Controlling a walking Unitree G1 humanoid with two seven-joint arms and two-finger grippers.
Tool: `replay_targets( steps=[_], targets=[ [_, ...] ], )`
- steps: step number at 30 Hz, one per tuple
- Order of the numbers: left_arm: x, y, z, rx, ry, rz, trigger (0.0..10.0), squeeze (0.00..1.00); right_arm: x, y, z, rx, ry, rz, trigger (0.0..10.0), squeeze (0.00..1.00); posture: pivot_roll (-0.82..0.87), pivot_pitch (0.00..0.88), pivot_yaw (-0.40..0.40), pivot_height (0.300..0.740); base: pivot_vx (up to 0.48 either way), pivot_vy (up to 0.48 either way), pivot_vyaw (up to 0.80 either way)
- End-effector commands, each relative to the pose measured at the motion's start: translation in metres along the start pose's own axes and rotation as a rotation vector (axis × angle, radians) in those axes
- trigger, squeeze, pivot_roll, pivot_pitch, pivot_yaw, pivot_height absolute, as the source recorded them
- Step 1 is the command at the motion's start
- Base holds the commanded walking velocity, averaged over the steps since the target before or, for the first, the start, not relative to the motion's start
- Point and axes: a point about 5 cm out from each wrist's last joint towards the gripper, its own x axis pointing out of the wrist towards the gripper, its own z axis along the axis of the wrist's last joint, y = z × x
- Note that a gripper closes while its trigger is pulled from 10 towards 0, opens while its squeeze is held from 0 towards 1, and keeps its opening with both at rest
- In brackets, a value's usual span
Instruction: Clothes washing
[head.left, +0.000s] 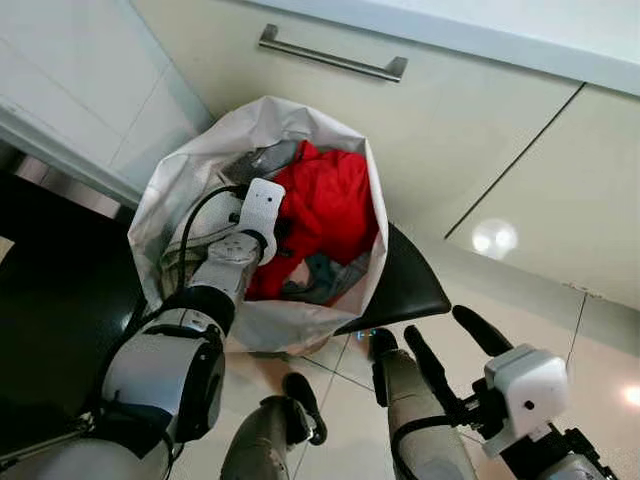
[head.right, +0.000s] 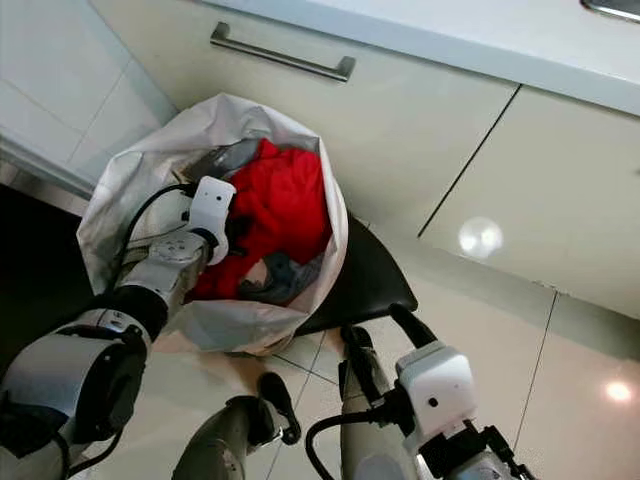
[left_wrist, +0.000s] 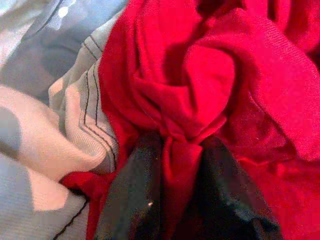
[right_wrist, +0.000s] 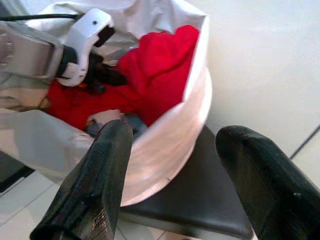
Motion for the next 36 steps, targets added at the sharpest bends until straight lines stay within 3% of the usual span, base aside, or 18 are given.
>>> replay_targets(
  steps=[1, 7, 9, 13, 14, 15, 16, 21, 29, 30, 33, 36],
  targets=[
    [-0.004, -0.012, -0.038, -0.060, 0.128, -0.035, 0.0, 0.00, -0.003, 0.004, -0.008, 0.025, 0.047, 0.018, 10.0, 0.00, -0.46, 0.422, 0.124, 0.740, 0.000, 0.000, 0.00],
    [-0.002, -0.013, -0.027, -0.167, 0.068, -0.040, 0.0, 0.00, 0.002, 0.000, -0.012, 0.019, 0.045, 0.013, 10.0, 0.00, -0.45, 0.401, 0.125, 0.740, 0.000, 0.000, 0.00],
    [0.001, -0.014, -0.012, -0.290, 0.008, -0.032, 0.0, 0.00, 0.012, -0.006, -0.015, -0.001, 0.034, 0.012, 10.0, 0.00, -0.44, 0.369, 0.121, 0.740, 0.000, 0.000, 0.00],
    [0.002, -0.013, -0.005, -0.354, -0.025, -0.029, 0.0, 0.00, 0.015, -0.008, -0.016, -0.012, 0.028, 0.016, 10.0, 0.00, -0.44, 0.363, 0.122, 0.740, 0.000, 0.000, 0.00],
    [0.002, -0.008, 0.003, -0.402, -0.058, -0.021, 0.0, 0.00, 0.019, -0.011, -0.017, -0.021, 0.020, 0.012, 10.0, 0.00, -0.43, 0.309, 0.133, 0.740, 0.000, 0.000, 0.00],
    [0.002, -0.008, 0.003, -0.402, -0.058, -0.021, 0.0, 0.00, 0.019, -0.011, -0.017, -0.021, 0.020, 0.012, 10.0, 0.00, -0.43, 0.309, 0.133, 0.740, 0.000, 0.000, 0.00],
    [0.002, 0.001, 0.020, -0.454, -0.122, -0.012, 0.0, 0.00, 0.028, -0.017, -0.018, -0.040, 0.003, -0.004, 10.0, 0.00, -0.43, 0.269, 0.145, 0.740, 0.000, 0.000, 0.00],
    [0.001, 0.012, 0.047, -0.513, -0.225, -0.031, 0.0, 0.00, 0.048, -0.029, -0.019, -0.068, -0.040, -0.040, 10.0, 0.00, -0.41, 0.190, 0.173, 0.740, 0.000, 0.000, 0.00],
    [-0.006, 0.035, 0.084, -0.487, -0.373, -0.001, 0.0, 0.00, 0.070, -0.038, -0.022, -0.091, -0.078, -0.057, 10.0, 0.00, -0.40, 0.107, 0.185, 0.740, 0.000, 0.000, 0.00],
    [-0.010, 0.043, 0.094, -0.458, -0.413, 0.003, 0.0, 0.00, 0.075, -0.040, -0.023, -0.100, -0.088, -0.055, 10.0, 0.00, -0.39, 0.087, 0.180, 0.740, 0.000, 0.000, 0.00],
    [-0.012, 0.045, 0.101, -0.412, -0.436, 0.002, 0.0, 0.00, 0.079, -0.045, -0.025, -0.098, -0.084, -0.063, 10.0, 0.00, -0.37, 0.064, 0.170, 0.740, 0.000, 0.000, 0.00],
    [-0.015, 0.051, 0.111, -0.368, -0.468, 0.003, 0.0, 0.00, 0.085, -0.048, -0.032, -0.032, -0.031, -0.071, 10.0, 0.00, -0.35, 0.049, 0.162, 0.740, 0.000, 0.000, 0.00]
  ],
)
